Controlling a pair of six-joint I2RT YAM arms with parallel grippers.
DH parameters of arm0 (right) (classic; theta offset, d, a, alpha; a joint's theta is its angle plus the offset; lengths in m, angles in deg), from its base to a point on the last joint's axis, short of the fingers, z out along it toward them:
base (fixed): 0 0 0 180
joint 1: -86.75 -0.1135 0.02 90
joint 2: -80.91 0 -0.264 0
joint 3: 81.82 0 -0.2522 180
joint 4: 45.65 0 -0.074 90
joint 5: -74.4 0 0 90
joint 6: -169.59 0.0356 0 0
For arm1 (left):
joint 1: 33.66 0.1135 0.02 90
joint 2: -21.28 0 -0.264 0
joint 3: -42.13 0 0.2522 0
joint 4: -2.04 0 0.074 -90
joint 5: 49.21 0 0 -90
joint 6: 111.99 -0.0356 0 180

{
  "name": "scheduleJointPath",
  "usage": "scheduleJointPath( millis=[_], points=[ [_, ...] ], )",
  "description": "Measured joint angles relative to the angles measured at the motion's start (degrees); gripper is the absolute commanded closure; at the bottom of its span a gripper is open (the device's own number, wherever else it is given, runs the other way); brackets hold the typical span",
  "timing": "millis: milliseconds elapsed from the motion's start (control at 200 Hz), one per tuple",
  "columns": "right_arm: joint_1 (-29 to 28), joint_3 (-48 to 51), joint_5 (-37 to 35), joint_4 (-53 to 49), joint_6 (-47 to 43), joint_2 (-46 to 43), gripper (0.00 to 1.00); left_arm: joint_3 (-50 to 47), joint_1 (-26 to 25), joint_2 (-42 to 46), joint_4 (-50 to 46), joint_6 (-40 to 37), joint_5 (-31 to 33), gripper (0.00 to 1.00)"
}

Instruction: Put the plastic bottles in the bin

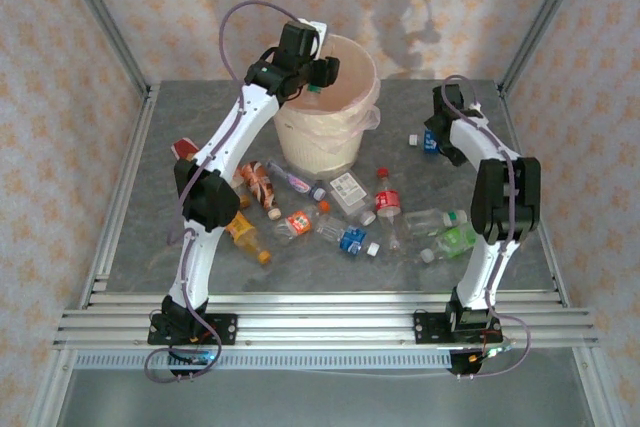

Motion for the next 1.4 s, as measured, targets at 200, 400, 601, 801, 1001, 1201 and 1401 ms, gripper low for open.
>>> scheduleJointPath(
  millis=[200,400,601,801,1001,1201,1401],
  points=[
    [0.0,-3.7,0.5,0.4,1.2,2.6,0.01,0.0,0.0,0.0,0.0,0.2,0.9,0.16],
    [0.0,-6.4,0.4,0.4,2.4,5.4,0.01,0.0,0.0,0.0,0.0,0.2,1.8,0.00],
    [0.4,-6.7,0.4,0.4,3.5,8.3,0.01,0.0,0.0,0.0,0.0,0.2,2.6,0.00],
    [1.0,-7.4,0.4,0.4,3.9,10.5,0.01,0.0,0.0,0.3,0.0,0.2,3.2,0.00],
    [1.3,-7.5,1.3,0.4,3.5,12.0,0.00,-0.2,0.0,2.8,-1.7,0.7,3.9,0.00],
    [1.5,-7.6,2.4,0.3,1.7,13.9,0.03,-1.5,0.0,8.7,-2.6,1.8,5.9,0.00],
    [1.5,-8.2,3.0,-0.5,-0.7,14.2,0.20,-8.3,0.0,17.8,-2.1,2.6,8.8,0.00]
  ],
)
